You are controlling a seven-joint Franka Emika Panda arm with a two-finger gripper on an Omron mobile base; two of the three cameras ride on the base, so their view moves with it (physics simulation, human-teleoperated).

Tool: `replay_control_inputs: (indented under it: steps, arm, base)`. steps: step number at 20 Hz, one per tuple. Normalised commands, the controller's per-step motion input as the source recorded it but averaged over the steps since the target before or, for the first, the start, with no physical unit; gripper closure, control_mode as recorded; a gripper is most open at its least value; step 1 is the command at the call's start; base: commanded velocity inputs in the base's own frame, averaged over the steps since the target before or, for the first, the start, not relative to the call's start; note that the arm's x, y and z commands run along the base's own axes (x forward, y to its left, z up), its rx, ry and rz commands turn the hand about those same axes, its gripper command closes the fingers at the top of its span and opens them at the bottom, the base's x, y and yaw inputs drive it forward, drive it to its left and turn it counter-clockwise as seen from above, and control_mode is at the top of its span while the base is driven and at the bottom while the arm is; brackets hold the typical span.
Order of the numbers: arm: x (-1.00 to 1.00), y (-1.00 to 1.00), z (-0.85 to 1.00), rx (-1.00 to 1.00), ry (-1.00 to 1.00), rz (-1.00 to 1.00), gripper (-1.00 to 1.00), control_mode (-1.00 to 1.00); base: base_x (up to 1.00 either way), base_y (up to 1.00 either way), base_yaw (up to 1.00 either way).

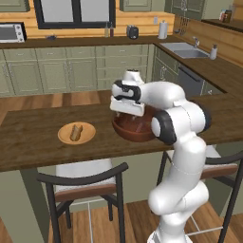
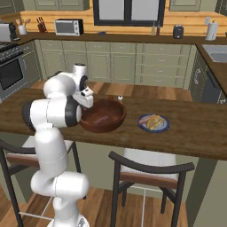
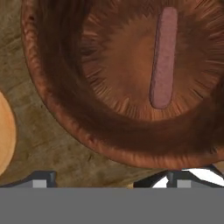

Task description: Place one bun and one sausage from the bowl on each plate.

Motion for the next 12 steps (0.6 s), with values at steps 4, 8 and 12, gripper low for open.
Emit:
replay_control_inputs:
  steps: [4, 8, 12]
  arm:
    - [0.30, -1.00, -0.34, 0.00, 0.04, -0.03, -1.00, -1.00]
    - [0.29, -0.83, -0.54, 0.00, 0.01, 0.00, -1.00, -1.00]
    - [0.20, -0.42, -0.62, -0.01, 0.00, 0.00, -1.00, -1.00]
  base:
    - [0.00, 0.00, 0.00]
    - [0.00, 0.00, 0.00]
    - [0.00, 0.00, 0.00]
